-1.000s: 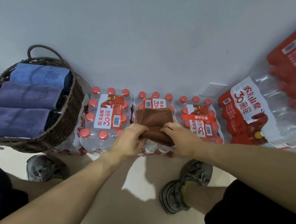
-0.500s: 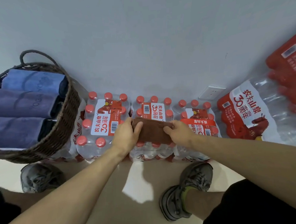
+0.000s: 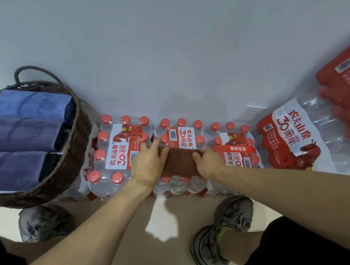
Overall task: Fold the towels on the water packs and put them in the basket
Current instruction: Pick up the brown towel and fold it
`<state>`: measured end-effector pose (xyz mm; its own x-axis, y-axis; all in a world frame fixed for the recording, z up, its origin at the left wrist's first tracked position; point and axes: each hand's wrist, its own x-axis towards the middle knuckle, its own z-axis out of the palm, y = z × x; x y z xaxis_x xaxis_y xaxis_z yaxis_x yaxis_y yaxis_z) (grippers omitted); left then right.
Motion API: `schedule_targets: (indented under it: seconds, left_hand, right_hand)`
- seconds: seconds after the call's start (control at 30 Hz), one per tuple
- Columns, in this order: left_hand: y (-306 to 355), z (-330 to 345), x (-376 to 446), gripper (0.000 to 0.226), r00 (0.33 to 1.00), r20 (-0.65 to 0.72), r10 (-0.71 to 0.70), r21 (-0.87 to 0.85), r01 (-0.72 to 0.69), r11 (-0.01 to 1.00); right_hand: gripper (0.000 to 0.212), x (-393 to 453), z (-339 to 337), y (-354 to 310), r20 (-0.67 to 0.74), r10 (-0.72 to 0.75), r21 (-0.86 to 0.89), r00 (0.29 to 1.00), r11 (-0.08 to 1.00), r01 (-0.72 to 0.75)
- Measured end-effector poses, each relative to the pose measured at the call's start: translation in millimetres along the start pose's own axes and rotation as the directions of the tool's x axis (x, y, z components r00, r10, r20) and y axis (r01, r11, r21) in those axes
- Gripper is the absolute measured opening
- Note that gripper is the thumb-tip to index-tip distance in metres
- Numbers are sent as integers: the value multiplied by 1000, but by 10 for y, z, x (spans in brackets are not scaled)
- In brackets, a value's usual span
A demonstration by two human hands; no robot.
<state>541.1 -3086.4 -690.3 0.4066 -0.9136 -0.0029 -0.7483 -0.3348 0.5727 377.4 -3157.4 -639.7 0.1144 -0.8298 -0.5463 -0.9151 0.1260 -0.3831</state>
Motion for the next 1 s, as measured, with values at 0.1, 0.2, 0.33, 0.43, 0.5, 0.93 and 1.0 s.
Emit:
schedule_targets:
  seconds: [0.1,0.2,0.33,0.43,0.5,0.93,1.0]
  left_hand:
    - [21,30,-65,30,995,44,91,-37,-89,995]
    - [-30,-10,-120,30,981,167,97,-137,-74,988]
    - [12,-142,-177,30,965,247,91,-116,-63,991]
    - [61,-378,-75,23,917,395,56,-19,-53,998]
    - [91,-604,50,20,823,568,-18,40,-6,999]
    - [622,-1800,169,23,572,770,282,-232,-161,959]
    - [465,-2125,258,18,539,809,235,-198,-128,972]
  right_hand:
    - [44,-13,-63,3,96,32,-70,995,997,-25]
    - [47,-12,-114,28,191,56,88,980,993,-74]
    - [44,-63,-133,66,358,64,467,931,851,-239]
    - [39,-105,-227,17,388,-28,541,921,816,-203]
    - [31,-155,-308,-39,388,-118,557,914,820,-131]
    - [34,-739,-1028,-695,233,-606,578,761,715,393]
    - [33,-786,-996,-812,234,-596,626,768,697,351]
